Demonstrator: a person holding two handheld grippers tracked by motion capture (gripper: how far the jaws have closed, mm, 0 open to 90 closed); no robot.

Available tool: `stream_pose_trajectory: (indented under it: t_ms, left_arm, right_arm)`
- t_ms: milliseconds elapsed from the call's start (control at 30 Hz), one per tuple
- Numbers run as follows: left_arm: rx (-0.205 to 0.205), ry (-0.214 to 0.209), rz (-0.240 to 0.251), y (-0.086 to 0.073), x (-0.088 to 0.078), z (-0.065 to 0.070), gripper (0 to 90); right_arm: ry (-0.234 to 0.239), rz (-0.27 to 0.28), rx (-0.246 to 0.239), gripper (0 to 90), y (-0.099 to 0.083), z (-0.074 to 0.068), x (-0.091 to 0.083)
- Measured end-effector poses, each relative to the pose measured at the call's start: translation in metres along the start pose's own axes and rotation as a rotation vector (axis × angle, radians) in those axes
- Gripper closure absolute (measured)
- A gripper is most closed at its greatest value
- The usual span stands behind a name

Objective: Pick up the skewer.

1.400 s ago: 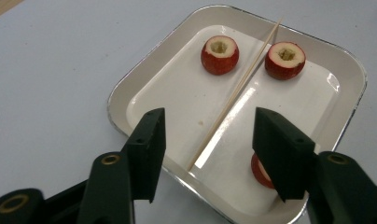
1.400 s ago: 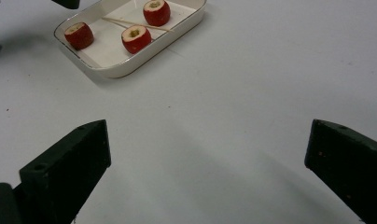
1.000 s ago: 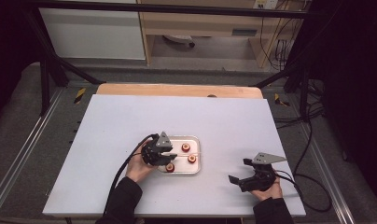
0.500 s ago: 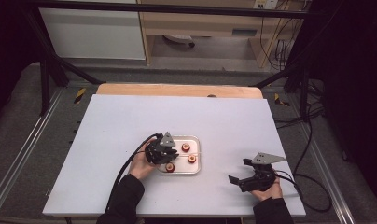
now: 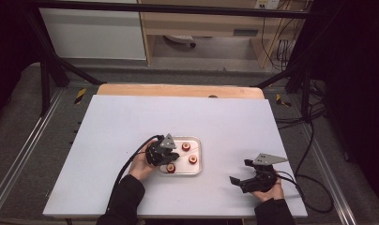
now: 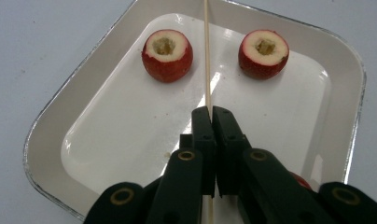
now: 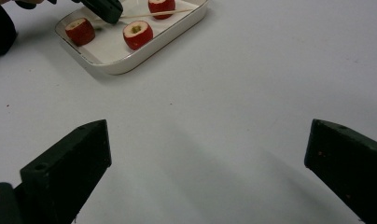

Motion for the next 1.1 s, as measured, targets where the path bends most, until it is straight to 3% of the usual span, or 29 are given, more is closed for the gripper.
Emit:
stream_pose_trajectory:
  t_ms: [200, 400, 867, 1100]
  left_arm:
    - [0.003, 0.006, 0.02, 0.002, -0.011, 0.006, 88.3]
    - [-0.008, 0.019, 0.048, 0.005, -0.021, 0.016, 88.3]
    - [-0.027, 0.029, 0.091, 0.012, -0.028, 0.048, 88.4]
    - [0.0, 0.019, 0.066, 0.017, -0.024, 0.06, 88.4]
  right_arm:
    - [-0.001, 0.009, -0.001, 1.3, 0.001, 0.0, -0.001]
    - [-0.023, 0.013, -0.045, 1.7, 0.009, -0.002, -0.003]
    - [-0.034, -0.001, -0.231, 3.4, 0.04, -0.03, 0.006]
    - [-0.041, -0.023, -0.384, 6.2, 0.053, -0.052, 0.014]
Point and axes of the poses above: each handheld gripper's, and its own axes: x roughly forward along the jaws, y roughly out of its top, z roughly to its right, the point moved 2 cm from there along x, roughly forward along the jaws, and after that the axes turned 11 degrees about -y, right-handed, at the moved point
